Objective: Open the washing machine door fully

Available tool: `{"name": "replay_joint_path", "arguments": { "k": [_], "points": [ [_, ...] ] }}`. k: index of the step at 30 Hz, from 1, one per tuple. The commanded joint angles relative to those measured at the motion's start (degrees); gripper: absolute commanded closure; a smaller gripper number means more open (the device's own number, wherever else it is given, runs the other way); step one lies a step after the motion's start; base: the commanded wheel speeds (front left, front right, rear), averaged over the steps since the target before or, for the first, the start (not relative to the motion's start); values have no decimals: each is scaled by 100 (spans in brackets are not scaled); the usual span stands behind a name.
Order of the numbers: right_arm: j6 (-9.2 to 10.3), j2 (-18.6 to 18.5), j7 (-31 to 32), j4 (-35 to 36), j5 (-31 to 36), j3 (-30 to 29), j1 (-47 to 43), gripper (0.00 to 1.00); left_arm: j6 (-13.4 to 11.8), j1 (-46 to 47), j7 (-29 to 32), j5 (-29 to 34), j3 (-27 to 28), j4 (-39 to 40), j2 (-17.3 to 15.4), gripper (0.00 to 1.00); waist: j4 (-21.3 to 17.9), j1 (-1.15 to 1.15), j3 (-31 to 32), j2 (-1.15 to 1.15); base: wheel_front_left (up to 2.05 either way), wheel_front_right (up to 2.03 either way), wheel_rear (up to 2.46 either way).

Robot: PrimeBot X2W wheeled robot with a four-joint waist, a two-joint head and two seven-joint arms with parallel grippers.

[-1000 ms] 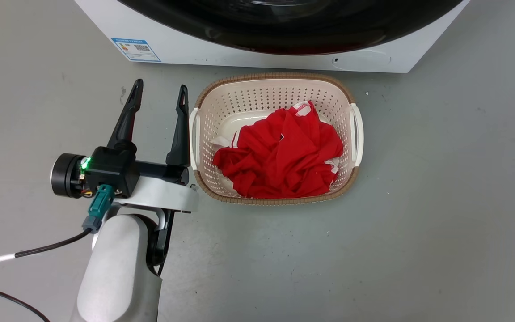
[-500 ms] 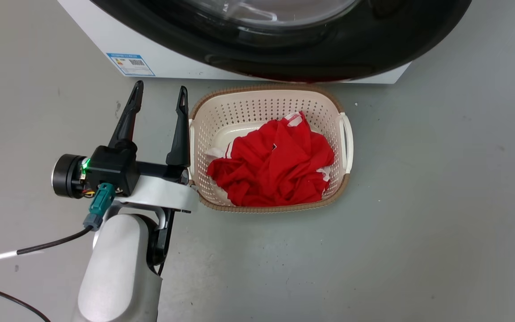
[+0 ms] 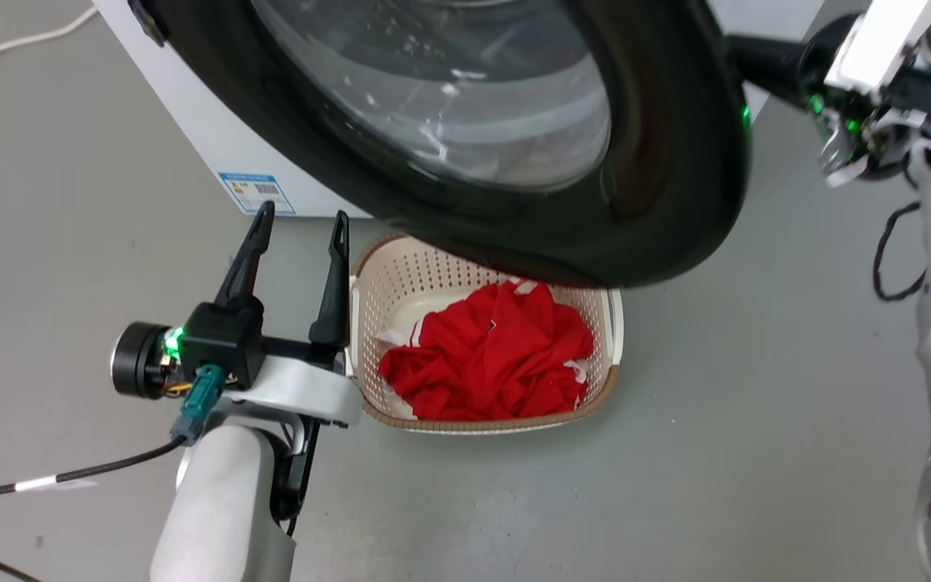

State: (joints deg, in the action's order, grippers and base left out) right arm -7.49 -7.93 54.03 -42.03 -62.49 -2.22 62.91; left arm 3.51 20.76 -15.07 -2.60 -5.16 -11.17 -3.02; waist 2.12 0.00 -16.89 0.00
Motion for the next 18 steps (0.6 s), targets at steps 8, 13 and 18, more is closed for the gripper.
{"name": "replay_joint_path", "arguments": {
  "k": [8, 13, 18],
  "points": [
    [0, 378, 198, 334, -213, 115, -899, 100, 35, -459, -15, 81, -1, -111, -54, 0, 0, 0, 602, 0, 0, 0, 0],
    [0, 485, 307, 596, -415, 339, -1345, 100, 28, -683, -15, 99, 7, -153, -72, 0, -22, 0, 831, 0, 0, 0, 0],
    [-1, 530, 374, 967, -809, 751, -1707, 100, 14, -799, -15, 72, -4, -197, -69, 0, -24, 0, 975, 0, 0, 0, 0]
  ]
}}
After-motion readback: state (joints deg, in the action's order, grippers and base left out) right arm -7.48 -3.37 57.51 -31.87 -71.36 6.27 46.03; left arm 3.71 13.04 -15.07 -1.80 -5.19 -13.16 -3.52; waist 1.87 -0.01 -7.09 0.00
